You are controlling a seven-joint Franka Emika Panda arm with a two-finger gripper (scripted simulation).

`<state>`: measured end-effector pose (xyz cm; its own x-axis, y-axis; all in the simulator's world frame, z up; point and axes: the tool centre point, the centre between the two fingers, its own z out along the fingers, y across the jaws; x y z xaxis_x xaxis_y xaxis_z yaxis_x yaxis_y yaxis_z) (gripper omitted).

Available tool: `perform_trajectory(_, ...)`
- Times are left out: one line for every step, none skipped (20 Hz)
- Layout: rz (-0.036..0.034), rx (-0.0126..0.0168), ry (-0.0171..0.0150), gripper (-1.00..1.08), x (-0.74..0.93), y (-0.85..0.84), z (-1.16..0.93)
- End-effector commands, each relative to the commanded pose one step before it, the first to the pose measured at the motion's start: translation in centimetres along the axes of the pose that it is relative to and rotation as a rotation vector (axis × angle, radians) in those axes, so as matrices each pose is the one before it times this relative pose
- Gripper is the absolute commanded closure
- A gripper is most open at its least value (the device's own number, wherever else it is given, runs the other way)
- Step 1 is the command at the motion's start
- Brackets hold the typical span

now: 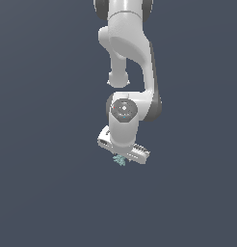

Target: Pick up the object and move it to a goal position.

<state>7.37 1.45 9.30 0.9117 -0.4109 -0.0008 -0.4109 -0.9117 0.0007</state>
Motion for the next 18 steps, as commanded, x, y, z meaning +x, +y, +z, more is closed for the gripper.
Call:
perform_trajectory(-0.00029, 0.00018, 0.00102, 1.08, -0.216, -1.394, -2.281)
perform_trajectory(0.00000, 0.00000, 0.00000, 1.08, -0.078, -0.577, -0.933)
perform_trajectory(0.00000, 0.00000, 0.00000, 1.08, -0.071, -0.571, -0.919)
perform_trajectory(0.00000, 0.00000, 0.00000, 1.08, -0.061, -0.540, -0.865)
perform_trajectory(0.00000, 0.00000, 0.00000, 1.08, -0.052, -0.500, -0.796)
perform_trajectory(0.00000, 0.00000, 0.00000, 1.08, -0.043, -0.455, -0.722)
perform_trajectory(0.00000, 0.00000, 0.00000, 1.08, -0.035, -0.412, -0.650)
perform_trajectory(0.00000, 0.00000, 0.00000, 1.08, -0.028, -0.371, -0.582)
perform_trajectory(0.00000, 0.00000, 0.00000, 1.08, -0.020, -0.330, -0.515)
perform_trajectory(0.00000, 0.00000, 0.00000, 1.08, -0.014, -0.291, -0.450)
perform_trajectory(0.00000, 0.00000, 0.00000, 1.08, -0.007, -0.254, -0.387)
perform_trajectory(0.00000, 0.00000, 0.00000, 1.08, -0.001, -0.217, -0.326)
perform_trajectory(0.00000, 0.00000, 0.00000, 1.08, 0.003, -0.181, -0.267)
perform_trajectory(0.00000, 0.00000, 0.00000, 1.08, 0.007, -0.146, -0.212)
perform_trajectory(0.00000, 0.00000, 0.00000, 1.08, 0.008, -0.112, -0.159)
perform_trajectory(0.00000, 0.00000, 0.00000, 1.08, 0.008, -0.078, -0.109)
perform_trajectory(0.00000, 0.00000, 0.00000, 1.08, 0.005, -0.046, -0.063)
perform_trajectory(0.00000, 0.00000, 0.00000, 1.08, 0.002, -0.015, -0.020)
